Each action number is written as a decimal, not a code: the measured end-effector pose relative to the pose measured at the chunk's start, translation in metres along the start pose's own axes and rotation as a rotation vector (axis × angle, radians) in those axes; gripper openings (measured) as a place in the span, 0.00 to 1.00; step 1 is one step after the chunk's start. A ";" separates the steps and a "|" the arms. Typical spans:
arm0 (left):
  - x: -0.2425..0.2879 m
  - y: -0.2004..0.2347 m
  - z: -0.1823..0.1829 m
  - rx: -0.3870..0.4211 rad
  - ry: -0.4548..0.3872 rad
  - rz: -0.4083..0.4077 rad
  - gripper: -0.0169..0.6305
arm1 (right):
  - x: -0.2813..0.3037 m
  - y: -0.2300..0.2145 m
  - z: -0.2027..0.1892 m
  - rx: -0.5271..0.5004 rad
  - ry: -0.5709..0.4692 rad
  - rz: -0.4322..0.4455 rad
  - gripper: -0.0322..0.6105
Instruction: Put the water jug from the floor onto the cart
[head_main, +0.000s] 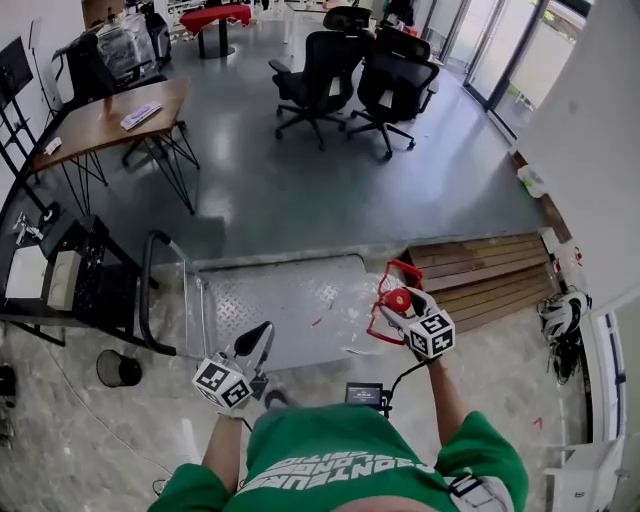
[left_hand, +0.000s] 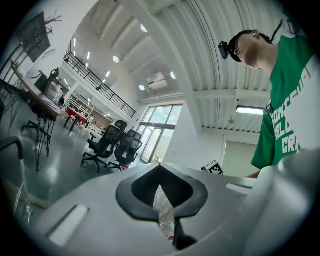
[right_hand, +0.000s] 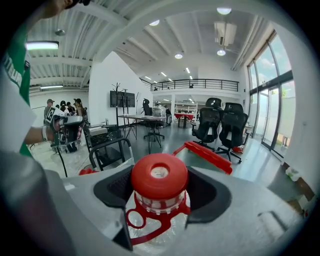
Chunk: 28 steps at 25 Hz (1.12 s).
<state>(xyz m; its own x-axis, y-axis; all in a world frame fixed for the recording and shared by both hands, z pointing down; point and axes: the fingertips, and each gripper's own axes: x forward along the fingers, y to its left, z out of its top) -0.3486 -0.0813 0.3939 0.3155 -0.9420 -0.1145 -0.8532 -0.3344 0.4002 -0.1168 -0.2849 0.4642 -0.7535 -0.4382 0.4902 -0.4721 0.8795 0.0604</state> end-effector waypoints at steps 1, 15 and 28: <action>-0.002 0.007 0.002 -0.003 -0.003 -0.002 0.05 | 0.007 0.003 0.003 -0.003 0.002 0.000 0.52; -0.012 0.074 0.024 0.008 0.001 0.074 0.05 | 0.096 0.014 0.022 -0.026 0.031 0.068 0.52; 0.117 0.083 0.029 0.045 0.037 0.104 0.05 | 0.178 -0.048 0.013 -0.176 0.085 0.206 0.52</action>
<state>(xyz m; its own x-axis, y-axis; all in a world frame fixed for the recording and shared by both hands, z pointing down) -0.3942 -0.2204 0.3876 0.2383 -0.9704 -0.0404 -0.8997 -0.2362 0.3672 -0.2339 -0.4073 0.5372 -0.7805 -0.2365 0.5787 -0.2212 0.9703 0.0982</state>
